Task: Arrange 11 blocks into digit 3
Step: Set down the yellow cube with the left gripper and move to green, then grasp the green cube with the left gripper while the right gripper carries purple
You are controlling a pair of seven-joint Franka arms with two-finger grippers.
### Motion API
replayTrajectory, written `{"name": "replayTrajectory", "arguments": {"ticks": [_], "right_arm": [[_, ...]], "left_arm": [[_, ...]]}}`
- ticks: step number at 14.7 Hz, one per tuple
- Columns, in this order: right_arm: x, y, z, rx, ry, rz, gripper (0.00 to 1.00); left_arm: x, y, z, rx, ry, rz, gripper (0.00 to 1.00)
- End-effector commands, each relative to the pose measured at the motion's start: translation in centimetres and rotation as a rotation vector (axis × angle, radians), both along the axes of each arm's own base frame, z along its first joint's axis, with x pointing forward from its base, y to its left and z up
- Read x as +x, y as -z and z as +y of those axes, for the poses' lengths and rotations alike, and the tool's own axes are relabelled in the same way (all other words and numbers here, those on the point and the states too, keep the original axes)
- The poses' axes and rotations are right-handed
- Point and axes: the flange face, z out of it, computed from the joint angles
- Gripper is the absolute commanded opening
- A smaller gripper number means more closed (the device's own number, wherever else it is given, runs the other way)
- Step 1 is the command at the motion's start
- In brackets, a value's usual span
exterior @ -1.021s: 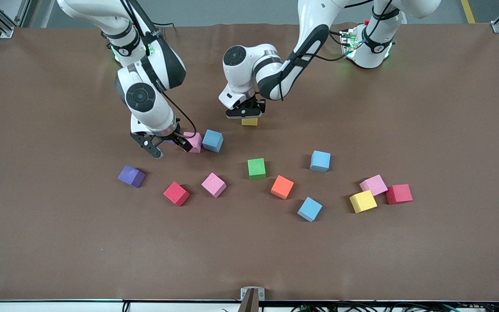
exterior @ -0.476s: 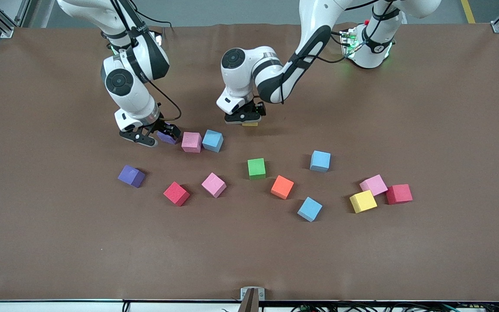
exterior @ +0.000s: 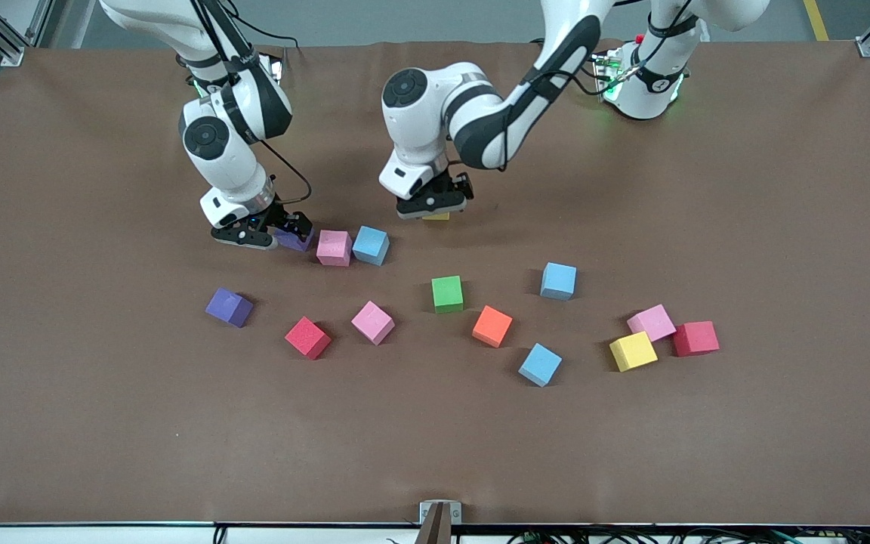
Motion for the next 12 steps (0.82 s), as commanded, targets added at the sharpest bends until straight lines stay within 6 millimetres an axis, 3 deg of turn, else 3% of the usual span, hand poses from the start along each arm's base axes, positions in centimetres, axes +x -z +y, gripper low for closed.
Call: {"name": "replayTrajectory", "arguments": {"ticks": [1, 3, 5, 8, 10, 11, 12], "right_arm": [[-1.0, 1.6, -0.5, -0.006, -0.012, 0.007, 1.00], [-1.2, 3.2, -0.6, -0.011, 0.000, 0.018, 1.00], [-1.4, 4.2, -0.6, -0.017, 0.026, 0.030, 1.00], [-1.6, 4.6, -0.5, -0.021, 0.060, 0.040, 0.97], [-1.8, 4.6, -0.3, -0.023, 0.087, 0.046, 0.83], [-1.7, 4.6, -0.3, -0.024, 0.095, 0.048, 0.72], [-1.8, 4.6, -0.2, -0.025, 0.103, 0.051, 0.55]], "left_arm": [[7.4, -1.1, 3.4, -0.022, -0.096, -0.014, 1.00], [10.9, -0.6, 4.2, -0.050, -0.090, -0.016, 1.00], [13.7, 0.0, 3.6, -0.088, -0.115, -0.027, 1.00], [15.6, 3.8, 3.1, -0.170, -0.104, -0.056, 1.00], [16.2, 5.7, 3.2, -0.200, -0.083, -0.066, 1.00], [16.2, 6.6, 3.3, -0.198, -0.070, -0.059, 1.00], [16.1, 7.1, 3.2, -0.195, -0.048, -0.057, 1.00]]}}
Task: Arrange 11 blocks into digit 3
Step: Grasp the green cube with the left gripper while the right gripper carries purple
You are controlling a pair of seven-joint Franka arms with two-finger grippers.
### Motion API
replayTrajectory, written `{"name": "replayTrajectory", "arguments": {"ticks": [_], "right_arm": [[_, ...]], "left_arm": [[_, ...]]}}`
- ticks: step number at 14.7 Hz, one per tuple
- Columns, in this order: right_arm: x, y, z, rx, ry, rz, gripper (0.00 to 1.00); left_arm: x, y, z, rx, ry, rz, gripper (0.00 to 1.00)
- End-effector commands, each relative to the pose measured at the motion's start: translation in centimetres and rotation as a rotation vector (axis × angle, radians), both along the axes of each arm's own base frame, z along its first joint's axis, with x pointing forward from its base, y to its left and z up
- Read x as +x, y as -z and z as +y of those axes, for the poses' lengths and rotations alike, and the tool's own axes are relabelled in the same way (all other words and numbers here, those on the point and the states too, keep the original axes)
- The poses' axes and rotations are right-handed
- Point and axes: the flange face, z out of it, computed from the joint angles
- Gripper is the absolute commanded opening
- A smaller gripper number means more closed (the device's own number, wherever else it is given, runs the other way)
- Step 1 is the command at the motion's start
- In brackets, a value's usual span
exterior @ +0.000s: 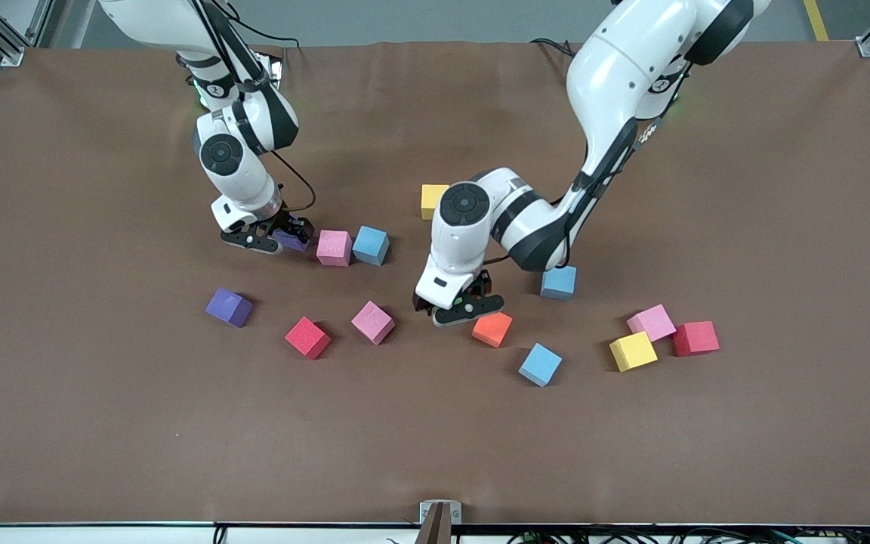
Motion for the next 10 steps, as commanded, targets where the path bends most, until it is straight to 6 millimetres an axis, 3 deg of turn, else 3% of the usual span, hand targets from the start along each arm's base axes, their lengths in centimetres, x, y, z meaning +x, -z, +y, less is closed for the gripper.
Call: {"name": "replayTrajectory", "arguments": {"ticks": [1, 2, 3, 7, 10], "right_arm": [[-0.6, -0.3, 0.1, -0.004, 0.056, 0.009, 0.35], [-0.6, -0.6, 0.1, -0.012, 0.085, 0.026, 0.14], [-0.6, -1.2, 0.2, -0.019, 0.121, 0.040, 0.01], [-0.7, -6.2, 0.6, -0.030, 0.275, 0.055, 0.00], [-2.4, -9.2, 3.1, -0.048, 0.424, 0.065, 0.01]], "left_arm": [[0.6, 0.6, -0.3, -0.007, 0.057, -0.008, 1.00], [0.6, 0.6, -0.3, -0.005, 0.071, -0.009, 1.00], [0.5, 0.6, -0.3, -0.003, 0.071, -0.006, 1.00], [-0.6, 1.7, -1.0, -0.003, 0.071, 0.023, 1.00], [-1.0, 3.1, -0.8, 0.013, 0.075, 0.043, 1.00]]}}
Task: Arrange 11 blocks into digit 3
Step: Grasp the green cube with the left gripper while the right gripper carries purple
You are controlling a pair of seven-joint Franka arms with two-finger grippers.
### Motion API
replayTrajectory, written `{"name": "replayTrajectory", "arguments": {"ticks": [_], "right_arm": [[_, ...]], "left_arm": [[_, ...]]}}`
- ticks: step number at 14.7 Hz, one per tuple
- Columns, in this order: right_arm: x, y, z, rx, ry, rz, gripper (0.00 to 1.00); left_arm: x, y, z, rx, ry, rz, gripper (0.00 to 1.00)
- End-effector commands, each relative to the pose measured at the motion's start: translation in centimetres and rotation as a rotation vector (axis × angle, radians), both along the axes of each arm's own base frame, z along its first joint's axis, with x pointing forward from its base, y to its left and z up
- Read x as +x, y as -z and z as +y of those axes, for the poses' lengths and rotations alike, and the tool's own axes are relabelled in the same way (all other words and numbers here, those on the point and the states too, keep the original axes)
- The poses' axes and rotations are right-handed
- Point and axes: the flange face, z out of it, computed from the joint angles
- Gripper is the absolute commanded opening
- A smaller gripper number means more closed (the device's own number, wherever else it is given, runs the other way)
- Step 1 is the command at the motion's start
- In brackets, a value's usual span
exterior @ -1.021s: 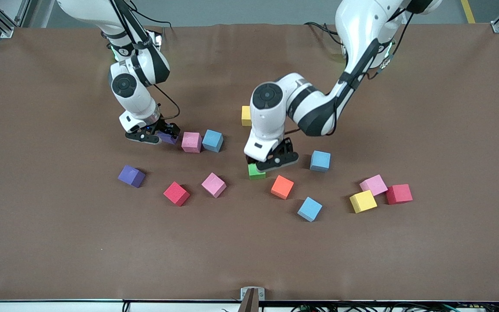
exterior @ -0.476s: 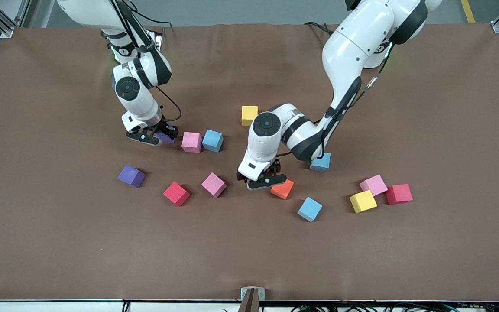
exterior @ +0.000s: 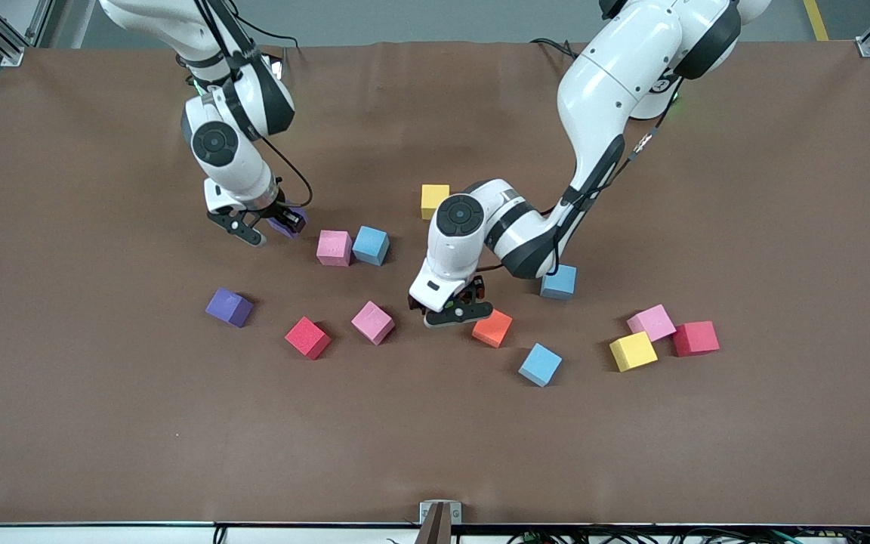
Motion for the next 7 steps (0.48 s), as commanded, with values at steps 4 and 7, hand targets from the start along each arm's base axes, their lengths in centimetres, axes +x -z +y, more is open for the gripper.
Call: {"name": "replayTrajectory", "arguments": {"ticks": [4, 7], "right_arm": [[-5.8, -2.8, 8.3, -0.012, 0.354, -0.050, 0.00], [-6.9, -1.9, 11.4, -0.010, 0.513, -0.065, 0.00]], "left_arm": [[-1.2, 1.6, -0.9, 0.010, 0.015, 0.031, 0.97], [-1.7, 2.1, -1.0, 0.019, 0.017, 0.043, 0.77]]}}
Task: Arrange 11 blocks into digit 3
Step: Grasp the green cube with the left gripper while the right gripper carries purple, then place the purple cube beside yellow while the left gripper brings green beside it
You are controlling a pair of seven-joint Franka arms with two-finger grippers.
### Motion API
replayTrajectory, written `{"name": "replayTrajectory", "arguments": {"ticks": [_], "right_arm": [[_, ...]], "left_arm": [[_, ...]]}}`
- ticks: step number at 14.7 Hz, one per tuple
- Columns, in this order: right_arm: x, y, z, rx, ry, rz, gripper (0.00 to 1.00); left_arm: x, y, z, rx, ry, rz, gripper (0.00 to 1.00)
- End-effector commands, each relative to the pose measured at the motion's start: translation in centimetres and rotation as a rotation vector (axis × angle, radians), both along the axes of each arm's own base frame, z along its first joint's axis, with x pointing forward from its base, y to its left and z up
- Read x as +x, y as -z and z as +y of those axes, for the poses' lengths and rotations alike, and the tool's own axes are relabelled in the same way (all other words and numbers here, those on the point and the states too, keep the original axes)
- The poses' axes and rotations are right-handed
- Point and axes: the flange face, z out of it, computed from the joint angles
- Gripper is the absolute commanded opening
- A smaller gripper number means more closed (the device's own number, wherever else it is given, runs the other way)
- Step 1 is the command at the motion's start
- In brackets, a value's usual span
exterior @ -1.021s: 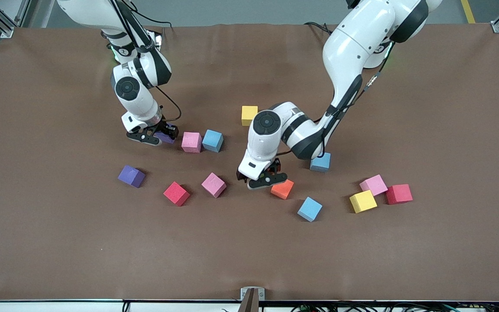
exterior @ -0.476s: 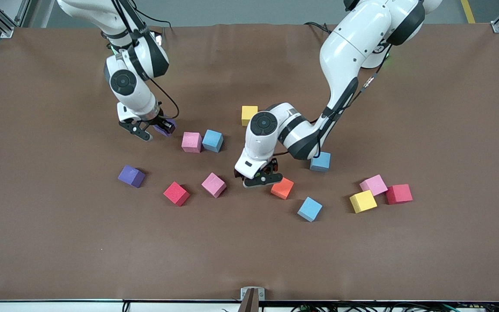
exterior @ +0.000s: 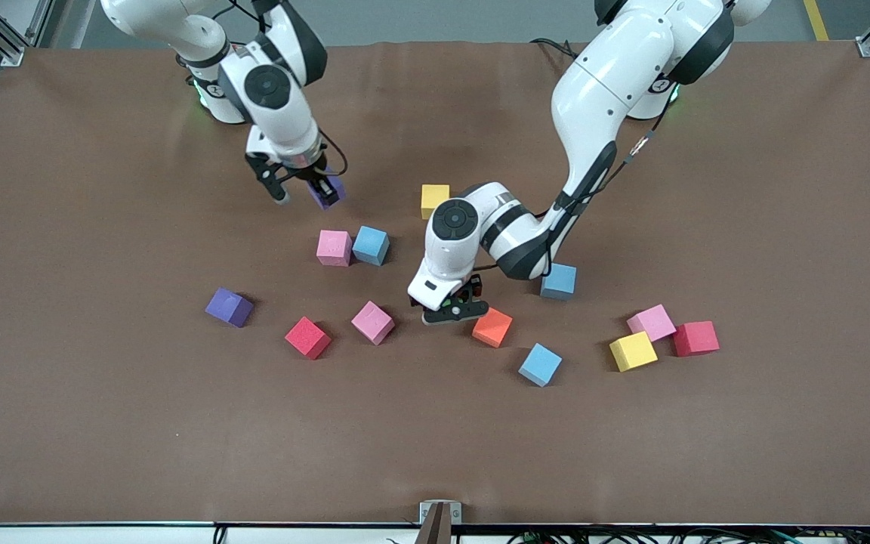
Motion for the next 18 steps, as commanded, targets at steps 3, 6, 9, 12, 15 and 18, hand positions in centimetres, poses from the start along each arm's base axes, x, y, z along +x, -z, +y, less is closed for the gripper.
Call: {"name": "replayTrajectory", "arguments": {"ticks": [3, 6, 9, 12, 15, 18], "right_arm": [[0.2, 2.3, 3.9, 0.006, 0.266, 0.007, 0.00], [1.2, 4.0, 6.6, 0.068, 0.380, 0.026, 0.00], [1.0, 5.4, 8.6, 0.123, 0.426, 0.023, 0.00], [0.7, 6.6, 10.5, 0.132, 0.459, 0.015, 0.00], [1.0, 6.7, 11.7, 0.139, 0.496, 0.015, 0.00], [0.5, 7.3, 11.9, 0.127, 0.489, 0.021, 0.00]], "left_arm": [[0.1, -0.4, 0.8, 0.040, -0.015, 0.043, 0.54], [0.5, -2.1, 1.3, 0.057, -0.040, 0.051, 0.40], [2.8, -5.3, 4.5, 0.079, -0.156, 0.072, 0.39], [3.8, -8.6, 8.7, 0.083, -0.295, 0.119, 0.39], [2.7, -11.7, 11.9, 0.025, -0.480, 0.198, 0.39], [1.0, -11.7, 12.0, 0.038, -0.734, 0.229, 0.36]]}}
